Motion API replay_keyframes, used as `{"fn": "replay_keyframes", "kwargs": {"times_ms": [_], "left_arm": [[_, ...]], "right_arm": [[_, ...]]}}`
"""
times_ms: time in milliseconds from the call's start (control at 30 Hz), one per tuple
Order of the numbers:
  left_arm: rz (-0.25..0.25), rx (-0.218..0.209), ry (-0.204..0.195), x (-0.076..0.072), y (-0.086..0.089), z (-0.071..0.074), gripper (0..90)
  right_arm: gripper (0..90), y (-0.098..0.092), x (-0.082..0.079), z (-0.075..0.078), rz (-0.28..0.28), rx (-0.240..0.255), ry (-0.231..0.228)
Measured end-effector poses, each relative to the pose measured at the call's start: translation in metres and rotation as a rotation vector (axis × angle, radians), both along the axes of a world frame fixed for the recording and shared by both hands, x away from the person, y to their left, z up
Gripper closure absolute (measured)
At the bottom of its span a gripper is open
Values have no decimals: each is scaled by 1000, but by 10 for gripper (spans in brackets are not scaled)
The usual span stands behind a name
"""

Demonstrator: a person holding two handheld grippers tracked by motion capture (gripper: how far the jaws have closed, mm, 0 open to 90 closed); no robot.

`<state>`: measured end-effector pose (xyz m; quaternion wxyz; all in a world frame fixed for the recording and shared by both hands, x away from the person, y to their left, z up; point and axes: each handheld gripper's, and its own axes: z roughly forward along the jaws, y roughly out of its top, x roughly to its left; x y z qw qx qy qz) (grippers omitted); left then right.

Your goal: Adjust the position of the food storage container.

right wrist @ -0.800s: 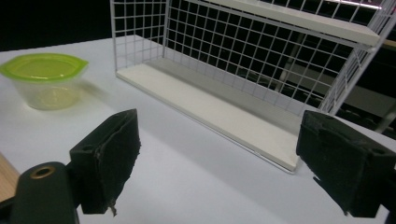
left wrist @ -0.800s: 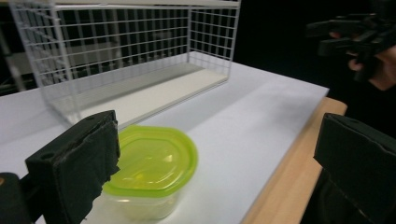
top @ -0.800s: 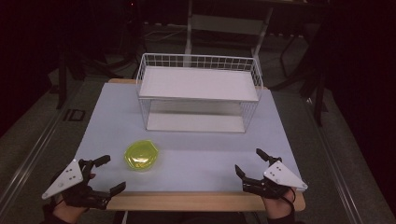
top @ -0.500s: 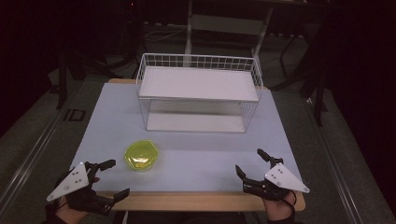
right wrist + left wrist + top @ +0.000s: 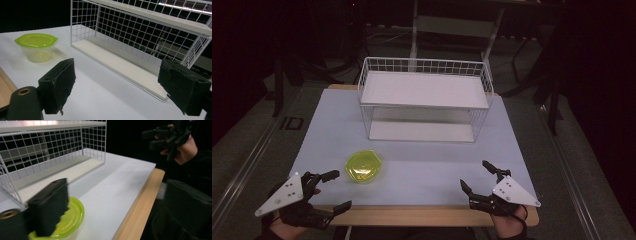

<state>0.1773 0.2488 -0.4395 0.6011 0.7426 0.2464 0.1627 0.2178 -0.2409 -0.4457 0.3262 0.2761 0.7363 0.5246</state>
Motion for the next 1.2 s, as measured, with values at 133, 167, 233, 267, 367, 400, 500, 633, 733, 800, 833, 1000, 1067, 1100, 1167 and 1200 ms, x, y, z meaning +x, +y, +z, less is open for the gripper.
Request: {"fn": "replay_keyframes", "kwargs": {"times_ms": [133,167,233,267,367,400,500,633,733,800,833,1000,1067,1100,1167,1200], "left_arm": [[44,6,20,7,4,4,385],[59,-8,39,11,7,3,403],[66,5,60,15,8,3,528],[115,43,72,20,9,3,532],[156,62,103,28,12,0,606],[175,71,114,33,14,-1,648],[218,89,155,45,22,-7,747],[268,127,180,59,30,-13,838],[292,156,203,68,36,-20,882],[304,171,224,75,38,-25,897],[312,177,235,78,39,-27,898],[363,262,341,94,39,-48,900],[360,269,352,96,39,-52,900],[348,275,390,99,39,-58,900],[337,279,404,100,39,-60,900],[321,293,420,102,37,-64,900]], "right_arm": [[141,7,1,-4,22,-47,27],[141,7,1,-5,25,-47,30],[141,8,2,-4,32,-31,24],[141,7,2,-4,34,-25,24],[142,6,1,-3,37,-16,18],[141,5,1,-3,32,-15,17],[141,4,2,-3,35,-7,20],[141,3,1,-3,38,-4,19],[141,2,2,-3,42,-1,21],[141,2,2,-3,44,0,23],[142,2,2,-3,44,-3,23],[142,3,1,-2,55,-1,24],[142,3,1,-2,55,-1,22],[142,2,1,-2,60,4,26],[142,2,1,-2,59,2,26],[142,1,1,-2,60,7,29]]}}
